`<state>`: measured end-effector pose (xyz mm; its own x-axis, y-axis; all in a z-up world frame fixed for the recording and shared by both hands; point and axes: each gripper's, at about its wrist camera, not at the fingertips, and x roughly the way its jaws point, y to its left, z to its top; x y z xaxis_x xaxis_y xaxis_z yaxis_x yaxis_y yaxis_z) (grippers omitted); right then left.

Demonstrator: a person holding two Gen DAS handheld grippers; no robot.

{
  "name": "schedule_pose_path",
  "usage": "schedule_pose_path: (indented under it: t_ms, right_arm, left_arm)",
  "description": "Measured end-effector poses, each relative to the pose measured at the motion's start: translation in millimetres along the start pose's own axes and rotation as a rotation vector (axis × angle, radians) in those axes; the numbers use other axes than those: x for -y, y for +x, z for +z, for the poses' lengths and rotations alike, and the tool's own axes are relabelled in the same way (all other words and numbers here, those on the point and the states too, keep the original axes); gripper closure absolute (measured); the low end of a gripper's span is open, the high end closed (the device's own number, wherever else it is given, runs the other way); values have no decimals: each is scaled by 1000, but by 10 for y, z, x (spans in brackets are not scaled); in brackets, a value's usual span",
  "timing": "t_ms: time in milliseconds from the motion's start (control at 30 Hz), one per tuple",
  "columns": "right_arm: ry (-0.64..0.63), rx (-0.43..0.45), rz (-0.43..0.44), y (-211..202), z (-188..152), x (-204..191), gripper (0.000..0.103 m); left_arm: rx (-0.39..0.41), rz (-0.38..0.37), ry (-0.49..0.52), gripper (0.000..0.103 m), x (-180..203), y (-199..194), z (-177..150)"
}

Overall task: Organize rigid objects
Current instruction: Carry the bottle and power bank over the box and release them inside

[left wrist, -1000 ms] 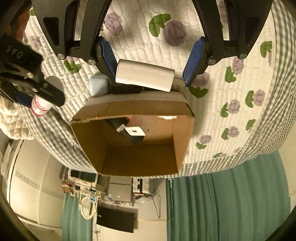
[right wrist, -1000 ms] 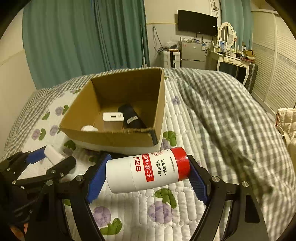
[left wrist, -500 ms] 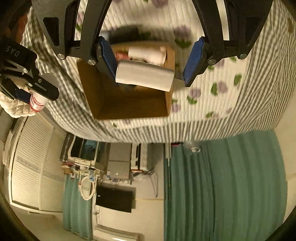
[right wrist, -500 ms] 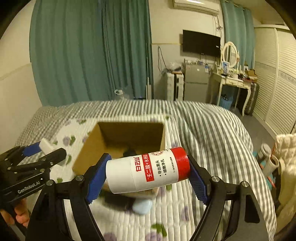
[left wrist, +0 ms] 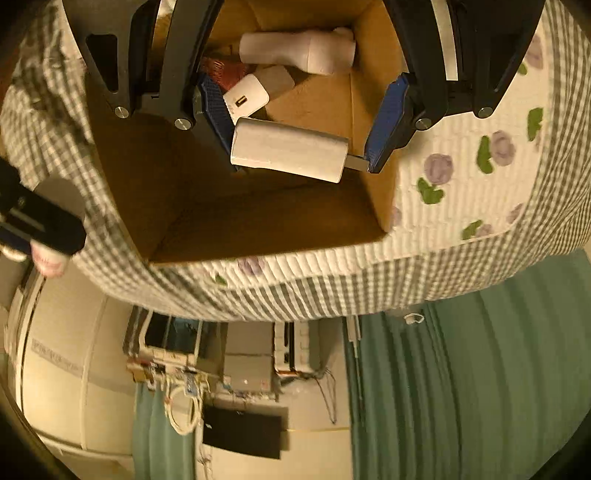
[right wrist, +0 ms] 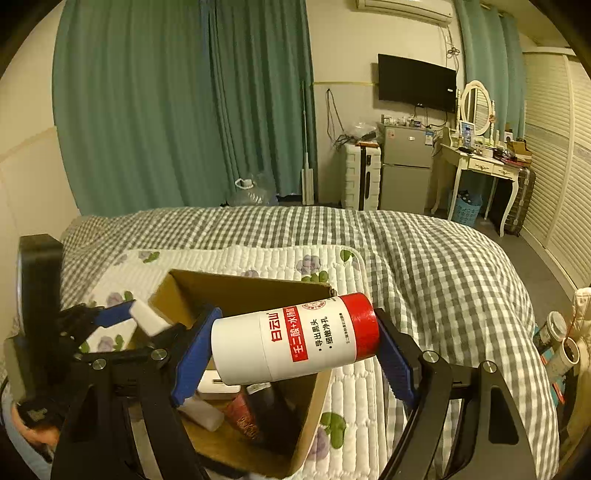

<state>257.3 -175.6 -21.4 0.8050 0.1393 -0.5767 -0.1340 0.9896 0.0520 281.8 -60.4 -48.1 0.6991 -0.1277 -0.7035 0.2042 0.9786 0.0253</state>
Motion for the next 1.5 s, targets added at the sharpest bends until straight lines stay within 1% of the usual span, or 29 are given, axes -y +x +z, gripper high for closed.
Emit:
schedule_pose_path:
  t_ms: [100,200,267,300,333,367,433,633,867,1067,1100,1133,1167,1200,1233,1333,1400,1500]
  right_arm:
    - [-7,-16,0,149,-60,37,23]
    - [-2,-31,4,246,-114,69,23]
    - [-1,-35,5,280,-139,71,23]
    - [-3,-37,6,291,-144,68,23]
    - [-5,-35,6,288,-147,62,23]
    - [-7,-35,8,281,-149,53,23]
    - [-11,-31,7,248,-131,33,23]
    - [-24,-28,6,248,-52,-104,23]
    - [-45,-98,3,638,-1,-334,23]
    - [-62,-108,-29,812,2,-436,22]
    - [-59,-109,-27,804,11,-435,21]
    - [-57,-102,-30,773,19,-438,17]
    - [-56,-88,-41,714,37,-440,16]
    - [-59,-77,-47,649,54,-442,16]
    - [-63,-71,-47,583,70,-443,16]
    - [-78,-54,-61,318,122,-437,16]
    - [-69,-39,-67,84,150,-412,14]
    - [-58,-9,-78,-286,158,-380,11]
  left_arm:
    - [-28,-1,7,33,35,163,-35]
    - [-46,-3,-13,33,17,254,-77]
    - [-47,-16,-33,30,-4,255,-86]
    - [-35,-15,-44,27,-20,219,-90]
    - [-28,-10,-50,15,-34,183,-86]
    - [-17,-4,-54,10,-42,136,-78]
    - [14,7,-55,10,-76,4,-60]
    - [76,78,-48,10,-289,-362,19]
    - [103,97,-57,10,-535,-476,-28]
    - [109,68,-89,10,-645,-471,-117]
    - [108,64,-94,10,-654,-485,-127]
    - [108,65,-95,10,-657,-505,-133]
    - [108,73,-98,10,-656,-540,-132]
    - [109,85,-100,8,-652,-574,-127]
    - [112,103,-102,5,-649,-632,-125]
    - [143,128,-109,0,-642,-871,-128]
    - [154,136,-118,0,-642,-1045,-120]
    - [181,127,-135,0,-598,-1354,-151]
